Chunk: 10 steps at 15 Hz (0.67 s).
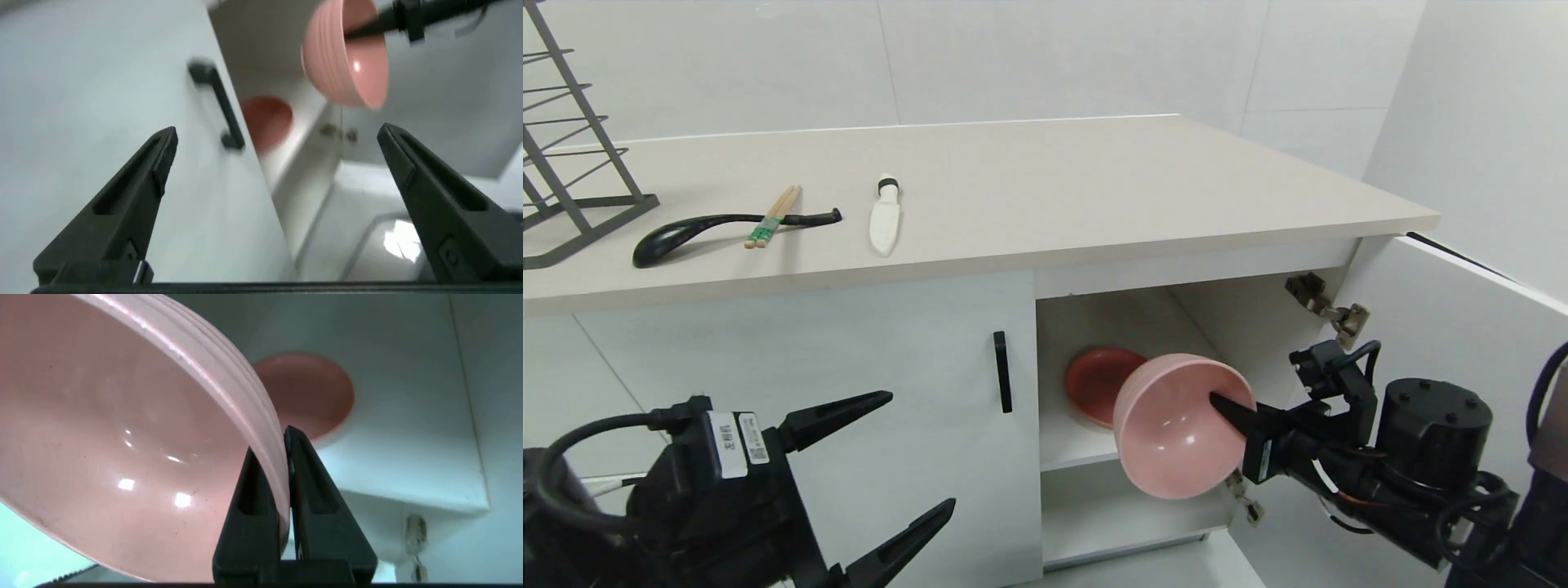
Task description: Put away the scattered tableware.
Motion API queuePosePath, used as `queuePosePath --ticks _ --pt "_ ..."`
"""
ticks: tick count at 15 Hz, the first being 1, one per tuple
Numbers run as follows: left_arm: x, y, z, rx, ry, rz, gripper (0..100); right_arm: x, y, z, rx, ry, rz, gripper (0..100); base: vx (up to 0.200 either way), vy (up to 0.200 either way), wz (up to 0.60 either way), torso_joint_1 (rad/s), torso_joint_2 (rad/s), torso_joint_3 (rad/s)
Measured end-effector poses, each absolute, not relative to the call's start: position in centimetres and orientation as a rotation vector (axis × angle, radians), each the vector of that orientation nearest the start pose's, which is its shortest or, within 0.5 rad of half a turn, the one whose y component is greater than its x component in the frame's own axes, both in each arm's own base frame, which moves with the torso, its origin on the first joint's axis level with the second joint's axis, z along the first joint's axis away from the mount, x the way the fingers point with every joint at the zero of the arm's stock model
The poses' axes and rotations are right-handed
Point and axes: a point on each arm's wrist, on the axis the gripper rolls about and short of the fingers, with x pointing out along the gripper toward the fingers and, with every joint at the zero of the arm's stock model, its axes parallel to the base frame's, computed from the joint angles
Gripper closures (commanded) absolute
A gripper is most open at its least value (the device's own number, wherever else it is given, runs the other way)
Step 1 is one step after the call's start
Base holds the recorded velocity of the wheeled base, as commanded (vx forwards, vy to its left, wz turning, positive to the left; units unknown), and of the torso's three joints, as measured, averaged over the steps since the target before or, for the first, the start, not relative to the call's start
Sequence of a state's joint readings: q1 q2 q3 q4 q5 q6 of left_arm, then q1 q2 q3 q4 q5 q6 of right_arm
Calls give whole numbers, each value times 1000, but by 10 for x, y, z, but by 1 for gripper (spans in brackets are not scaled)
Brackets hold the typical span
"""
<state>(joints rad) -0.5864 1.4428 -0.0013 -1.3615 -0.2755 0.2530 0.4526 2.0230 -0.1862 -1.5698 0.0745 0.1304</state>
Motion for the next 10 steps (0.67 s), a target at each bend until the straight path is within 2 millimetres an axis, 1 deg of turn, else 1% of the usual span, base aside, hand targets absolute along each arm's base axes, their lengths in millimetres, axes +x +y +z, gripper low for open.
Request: queuePosePath --ticks 1,4,8,10 --pt "124 -90 126 251 -4 -866 0 237 117 52 79 292 514 100 0 0 0 0 0 0" --pt "110 -79 137 238 -49 -853 0 272 124 39 86 293 494 100 0 0 0 0 0 0" --pt "104 -75 144 226 -98 -845 0 317 131 22 87 355 453 100 0 0 0 0 0 0" --pt "103 -74 144 224 -106 -844 0 335 135 16 88 364 449 100 0 0 0 0 0 0"
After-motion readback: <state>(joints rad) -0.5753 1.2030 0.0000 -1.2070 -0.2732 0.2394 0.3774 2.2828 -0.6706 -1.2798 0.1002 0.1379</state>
